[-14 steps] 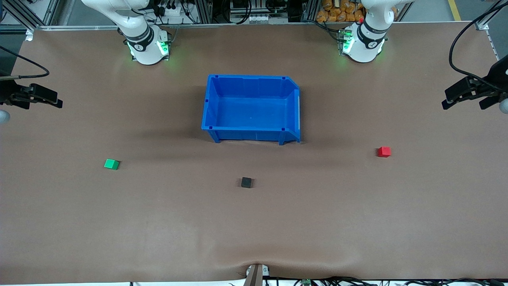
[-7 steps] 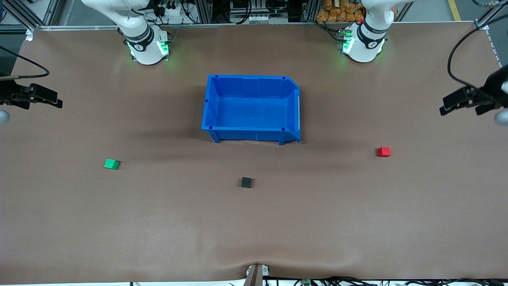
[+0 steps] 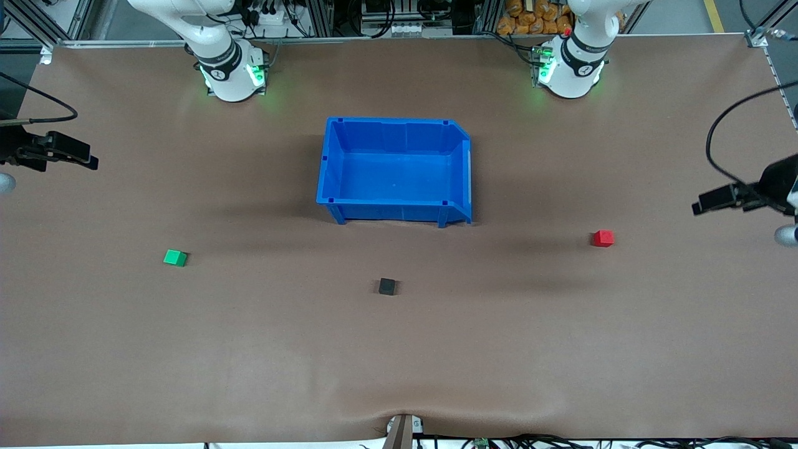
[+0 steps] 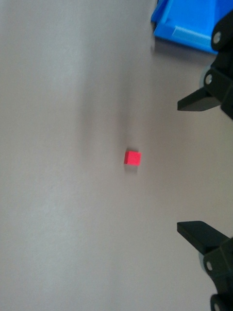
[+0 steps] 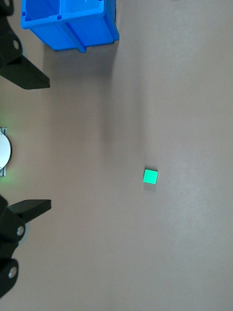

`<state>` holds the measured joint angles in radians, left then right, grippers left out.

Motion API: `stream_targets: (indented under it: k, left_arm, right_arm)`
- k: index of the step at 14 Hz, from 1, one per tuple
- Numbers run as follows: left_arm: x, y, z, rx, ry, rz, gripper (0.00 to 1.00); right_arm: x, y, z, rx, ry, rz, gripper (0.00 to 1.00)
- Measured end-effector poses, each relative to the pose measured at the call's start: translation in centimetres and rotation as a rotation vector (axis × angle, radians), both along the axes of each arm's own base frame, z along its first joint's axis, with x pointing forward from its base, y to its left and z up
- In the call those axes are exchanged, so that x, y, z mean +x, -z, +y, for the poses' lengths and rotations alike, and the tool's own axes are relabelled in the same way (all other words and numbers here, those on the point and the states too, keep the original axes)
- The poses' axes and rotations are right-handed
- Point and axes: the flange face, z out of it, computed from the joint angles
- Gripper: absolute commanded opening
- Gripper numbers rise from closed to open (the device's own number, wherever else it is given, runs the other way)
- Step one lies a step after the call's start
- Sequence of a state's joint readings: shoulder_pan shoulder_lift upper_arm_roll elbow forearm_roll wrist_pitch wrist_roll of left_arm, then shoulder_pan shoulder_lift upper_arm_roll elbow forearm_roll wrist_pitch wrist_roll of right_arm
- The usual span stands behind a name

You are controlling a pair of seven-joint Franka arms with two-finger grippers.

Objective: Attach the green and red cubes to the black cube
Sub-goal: 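Move the left gripper down toward the red cube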

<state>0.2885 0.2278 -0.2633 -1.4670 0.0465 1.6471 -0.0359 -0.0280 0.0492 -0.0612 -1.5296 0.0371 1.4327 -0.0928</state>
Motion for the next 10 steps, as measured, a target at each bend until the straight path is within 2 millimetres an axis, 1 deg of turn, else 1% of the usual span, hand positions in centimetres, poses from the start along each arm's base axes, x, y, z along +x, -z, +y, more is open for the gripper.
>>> stream_targets:
  k: [1, 2, 3, 5, 6, 7, 10]
  left_arm:
    - [0.3, 0.3, -0.3, 0.033, 0.017, 0.000, 1.00]
    - [0.4, 0.4, -1.1, 0.063, 0.042, -0.001, 1.00]
    - [0.5, 0.4, -2.5, 0.097, 0.078, -0.002, 1.00]
    - [0.5, 0.4, -6.4, 0.160, 0.151, -0.007, 1.00]
    - [0.5, 0.7, -7.7, 0.172, 0.173, -0.005, 1.00]
    - [0.7, 1.1, -8.1, 0.174, 0.182, 0.002, 1.00]
    - [1.7, 3.8, -6.9, 0.165, 0.176, 0.034, 1.00]
  right_arm:
    - [0.0, 0.0, 0.0, 0.000, 0.000, 0.000, 1.00]
    - [0.0, 0.0, 0.0, 0.000, 0.000, 0.000, 1.00]
    - [0.0, 0.0, 0.0, 0.000, 0.000, 0.000, 1.00]
    - [0.0, 0.0, 0.0, 0.000, 0.000, 0.000, 1.00]
    - [0.0, 0.0, 0.0, 0.000, 0.000, 0.000, 1.00]
    - [0.0, 0.0, 0.0, 0.000, 0.000, 0.000, 1.00]
    - [0.0, 0.0, 0.0, 0.000, 0.001, 0.000, 1.00]
